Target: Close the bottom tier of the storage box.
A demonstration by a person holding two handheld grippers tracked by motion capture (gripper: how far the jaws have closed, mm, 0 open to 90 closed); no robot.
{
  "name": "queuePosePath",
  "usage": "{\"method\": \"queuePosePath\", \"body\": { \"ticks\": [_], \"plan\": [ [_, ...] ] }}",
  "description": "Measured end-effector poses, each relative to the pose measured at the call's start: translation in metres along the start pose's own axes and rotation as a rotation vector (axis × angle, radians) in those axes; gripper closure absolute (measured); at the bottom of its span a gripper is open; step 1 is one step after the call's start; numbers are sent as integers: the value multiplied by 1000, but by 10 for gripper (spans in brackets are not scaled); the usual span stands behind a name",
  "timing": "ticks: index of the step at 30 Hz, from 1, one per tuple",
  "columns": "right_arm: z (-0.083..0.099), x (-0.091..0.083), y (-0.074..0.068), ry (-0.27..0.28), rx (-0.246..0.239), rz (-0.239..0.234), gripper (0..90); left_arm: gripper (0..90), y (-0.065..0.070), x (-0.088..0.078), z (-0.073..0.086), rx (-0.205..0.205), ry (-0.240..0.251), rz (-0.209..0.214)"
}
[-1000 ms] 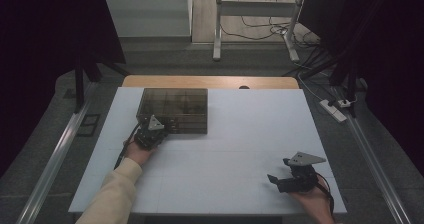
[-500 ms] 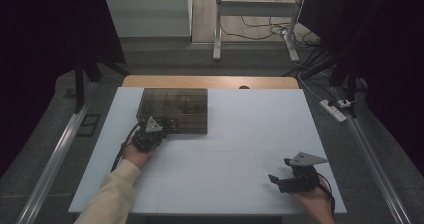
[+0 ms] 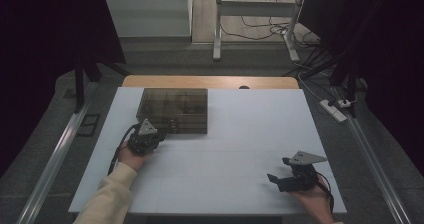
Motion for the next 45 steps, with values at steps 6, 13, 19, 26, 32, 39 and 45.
{"method": "queuePosePath", "body": {
  "ticks": [6,13,19,26,32,39,45],
  "plan": [
    [0,-3,0,4,-3,9,139,889,6,-13,6,2,15,8],
    [-3,-2,-2,10,-11,8,139,758,13,-28,13,-40,46,0],
    [-5,2,0,5,-11,-1,139,536,20,-36,17,-78,61,23],
    [-6,4,1,0,-16,-3,139,414,29,-47,27,-99,75,46],
    [-5,6,3,-1,-13,0,139,378,34,-54,36,-119,74,59],
    [-5,6,4,-4,-13,5,139,366,37,-57,38,-124,84,68],
    [-5,6,4,-3,-18,7,139,363,39,-57,39,-121,78,71]
  ]
}}
Point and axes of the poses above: each handheld gripper's, and its own axes: x roughly forward along the jaws, z roughly out of its underside, y roughly to its right, the point moved 3 cm from there along x, roughly forward along the jaws, and after that the axes turned 9 degrees about x, right-handed, at the moved point
